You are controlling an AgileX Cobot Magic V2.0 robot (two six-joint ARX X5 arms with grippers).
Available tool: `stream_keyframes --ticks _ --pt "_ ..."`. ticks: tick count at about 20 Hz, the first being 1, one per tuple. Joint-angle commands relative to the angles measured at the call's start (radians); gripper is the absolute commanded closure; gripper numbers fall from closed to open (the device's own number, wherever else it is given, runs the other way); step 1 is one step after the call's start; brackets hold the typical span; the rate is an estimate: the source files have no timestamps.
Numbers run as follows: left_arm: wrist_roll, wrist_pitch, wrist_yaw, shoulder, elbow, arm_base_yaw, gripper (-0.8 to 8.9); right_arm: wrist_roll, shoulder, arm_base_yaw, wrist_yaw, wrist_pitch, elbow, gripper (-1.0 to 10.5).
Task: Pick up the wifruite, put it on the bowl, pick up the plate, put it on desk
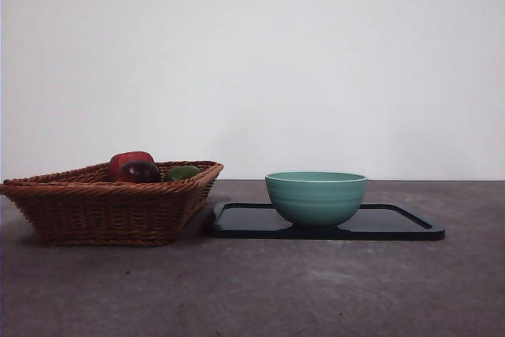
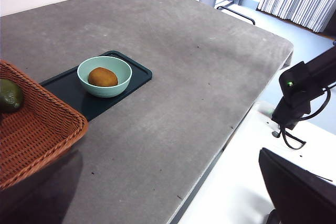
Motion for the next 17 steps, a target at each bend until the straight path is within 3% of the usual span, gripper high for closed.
stream_keyframes --ticks 1,8,17 --pt "-0.002 0.03 0.0 0.0 0.007 -0.01 1.88 0.065 -0.146 0.026 -0.002 0.026 -0.1 4.0" --pt "-0.002 0.033 0.0 0.0 0.007 -0.01 1.88 0.098 -0.524 0.029 -0.002 0.032 -0.275 4.0" --pt "-0.088 0.06 0.0 0.01 0.007 -0.01 1.88 0.095 -0.569 0.029 -0.082 0.081 -0.28 4.0"
